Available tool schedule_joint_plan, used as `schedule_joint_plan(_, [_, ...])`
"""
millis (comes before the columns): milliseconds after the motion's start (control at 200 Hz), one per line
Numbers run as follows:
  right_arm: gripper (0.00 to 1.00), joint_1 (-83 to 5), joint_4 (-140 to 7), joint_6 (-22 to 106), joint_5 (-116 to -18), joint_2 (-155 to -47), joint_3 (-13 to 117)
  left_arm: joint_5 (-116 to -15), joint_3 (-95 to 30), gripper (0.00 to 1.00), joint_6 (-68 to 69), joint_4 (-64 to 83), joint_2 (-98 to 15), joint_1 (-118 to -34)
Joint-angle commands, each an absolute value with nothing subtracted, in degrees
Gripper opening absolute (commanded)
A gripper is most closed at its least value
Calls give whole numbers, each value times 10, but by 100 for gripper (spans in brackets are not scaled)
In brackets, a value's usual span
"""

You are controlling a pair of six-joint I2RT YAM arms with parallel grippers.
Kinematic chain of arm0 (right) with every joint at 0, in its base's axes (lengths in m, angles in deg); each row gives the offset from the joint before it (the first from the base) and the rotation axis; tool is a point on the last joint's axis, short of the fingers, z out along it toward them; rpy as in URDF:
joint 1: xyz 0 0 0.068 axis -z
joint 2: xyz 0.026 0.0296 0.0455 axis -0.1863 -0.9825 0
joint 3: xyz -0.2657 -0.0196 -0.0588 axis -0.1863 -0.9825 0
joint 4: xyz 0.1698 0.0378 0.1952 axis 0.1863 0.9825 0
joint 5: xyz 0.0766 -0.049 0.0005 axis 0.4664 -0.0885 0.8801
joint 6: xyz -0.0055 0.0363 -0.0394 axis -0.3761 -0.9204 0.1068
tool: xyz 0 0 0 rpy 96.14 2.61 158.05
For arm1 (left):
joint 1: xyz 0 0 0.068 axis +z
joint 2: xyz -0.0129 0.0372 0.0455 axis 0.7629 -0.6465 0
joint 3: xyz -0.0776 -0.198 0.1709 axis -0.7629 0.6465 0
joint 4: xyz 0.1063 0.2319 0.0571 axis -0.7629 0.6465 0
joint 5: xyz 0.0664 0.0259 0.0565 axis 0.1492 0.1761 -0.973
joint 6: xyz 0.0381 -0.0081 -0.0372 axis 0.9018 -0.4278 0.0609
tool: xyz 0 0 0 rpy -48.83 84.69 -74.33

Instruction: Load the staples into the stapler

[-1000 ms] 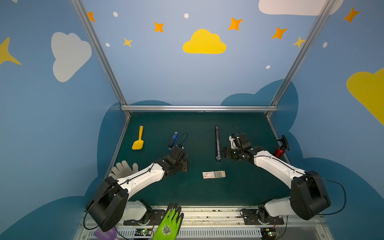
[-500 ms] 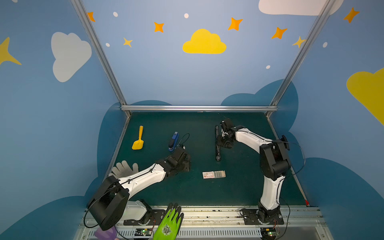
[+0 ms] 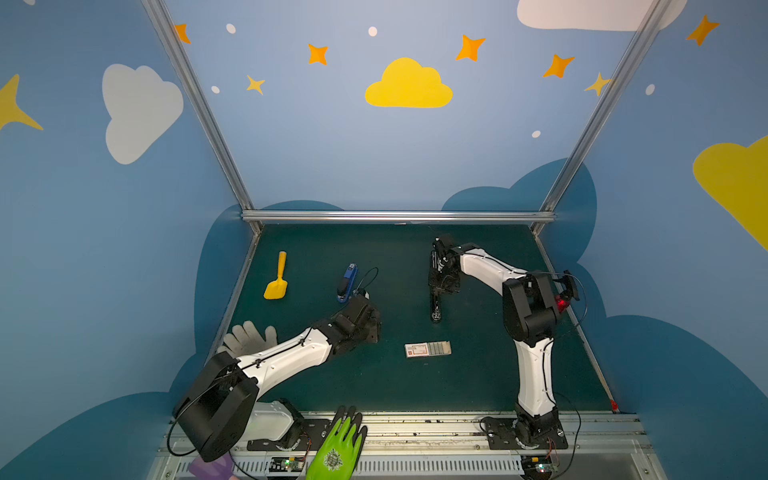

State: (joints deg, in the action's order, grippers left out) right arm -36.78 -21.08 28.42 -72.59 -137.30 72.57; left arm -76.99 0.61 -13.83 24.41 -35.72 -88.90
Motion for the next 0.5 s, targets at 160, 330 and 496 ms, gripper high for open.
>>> schedule_joint_plan(160, [21, -404, -164, 257, -705, -1403, 768, -787, 24, 54, -144, 247, -338, -888])
schedule_joint_plan(330, [20, -435, -154, 210, -690, -1414, 790, -793, 26, 54, -151, 247, -334, -888])
schedule_joint_plan(496, [23, -468, -174, 168, -663, -1413, 794, -798, 27, 54, -150, 253, -325, -887])
